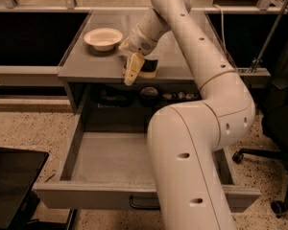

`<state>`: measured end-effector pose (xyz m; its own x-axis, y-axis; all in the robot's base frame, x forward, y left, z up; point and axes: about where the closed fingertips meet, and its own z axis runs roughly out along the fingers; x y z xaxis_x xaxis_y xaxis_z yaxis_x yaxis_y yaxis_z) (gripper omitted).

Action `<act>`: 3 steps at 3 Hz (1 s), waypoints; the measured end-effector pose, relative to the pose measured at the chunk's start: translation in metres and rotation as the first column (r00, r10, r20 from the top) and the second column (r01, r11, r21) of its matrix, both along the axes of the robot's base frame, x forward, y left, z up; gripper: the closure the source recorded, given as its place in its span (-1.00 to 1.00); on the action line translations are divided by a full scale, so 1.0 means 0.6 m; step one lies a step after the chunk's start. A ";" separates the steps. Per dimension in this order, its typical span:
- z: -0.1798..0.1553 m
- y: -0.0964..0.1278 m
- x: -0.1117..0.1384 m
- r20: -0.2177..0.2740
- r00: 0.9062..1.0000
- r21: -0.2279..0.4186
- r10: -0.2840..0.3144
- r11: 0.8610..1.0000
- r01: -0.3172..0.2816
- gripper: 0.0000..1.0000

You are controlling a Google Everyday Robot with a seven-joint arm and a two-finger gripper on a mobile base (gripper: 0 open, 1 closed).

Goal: Place sponge into top drawer

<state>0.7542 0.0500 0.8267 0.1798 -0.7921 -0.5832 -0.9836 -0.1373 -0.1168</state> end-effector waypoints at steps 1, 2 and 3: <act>0.000 0.000 0.000 0.000 1.000 0.000 0.000 1.000 0.000 -1.00; 0.019 -0.044 0.007 0.026 0.997 0.015 -0.076 0.997 0.075 -1.00; 0.034 -0.094 -0.001 0.043 0.988 0.035 -0.150 0.988 0.148 -1.00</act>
Offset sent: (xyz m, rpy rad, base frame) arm -0.0297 -0.0731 0.0216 0.0230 -0.0606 -0.1898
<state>0.7538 -0.0063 0.8471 0.0881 -0.7935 -0.6021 -0.9864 0.0148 -0.1637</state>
